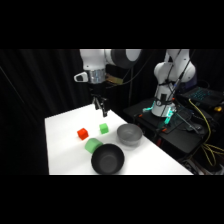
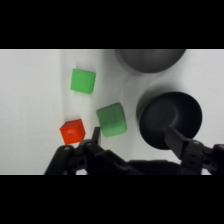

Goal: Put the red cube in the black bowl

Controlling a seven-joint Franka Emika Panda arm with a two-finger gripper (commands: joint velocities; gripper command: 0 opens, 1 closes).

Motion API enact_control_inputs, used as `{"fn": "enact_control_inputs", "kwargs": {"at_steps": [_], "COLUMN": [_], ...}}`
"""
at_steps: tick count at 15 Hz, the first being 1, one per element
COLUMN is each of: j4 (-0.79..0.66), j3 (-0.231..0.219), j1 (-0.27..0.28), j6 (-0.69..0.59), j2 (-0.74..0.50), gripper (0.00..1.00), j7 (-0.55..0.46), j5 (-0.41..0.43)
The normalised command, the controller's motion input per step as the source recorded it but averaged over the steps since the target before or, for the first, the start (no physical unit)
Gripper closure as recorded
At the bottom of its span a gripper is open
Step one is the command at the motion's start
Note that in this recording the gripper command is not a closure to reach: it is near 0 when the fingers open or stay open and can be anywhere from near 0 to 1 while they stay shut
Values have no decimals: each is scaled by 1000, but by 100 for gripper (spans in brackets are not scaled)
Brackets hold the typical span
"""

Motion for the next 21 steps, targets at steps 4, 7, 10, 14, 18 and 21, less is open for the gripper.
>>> {"fn": "enact_control_inputs", "kwargs": {"at_steps": [4, 7, 10, 14, 18, 21], "j4": [89, 296, 460, 595, 635, 581], "j3": [3, -62, -65, -13, 44, 94], "j1": [-49, -112, -120, -100, -100, -142], "j6": [-14, -91, -184, -124, -119, -120], "j2": [17, 53, 167, 345, 460, 477], "gripper": [0, 0, 0, 0, 0, 0], "j7": [-106, -334, -465, -454, -336, -300], "j5": [-43, -178, -205, -39, 109, 185]}}
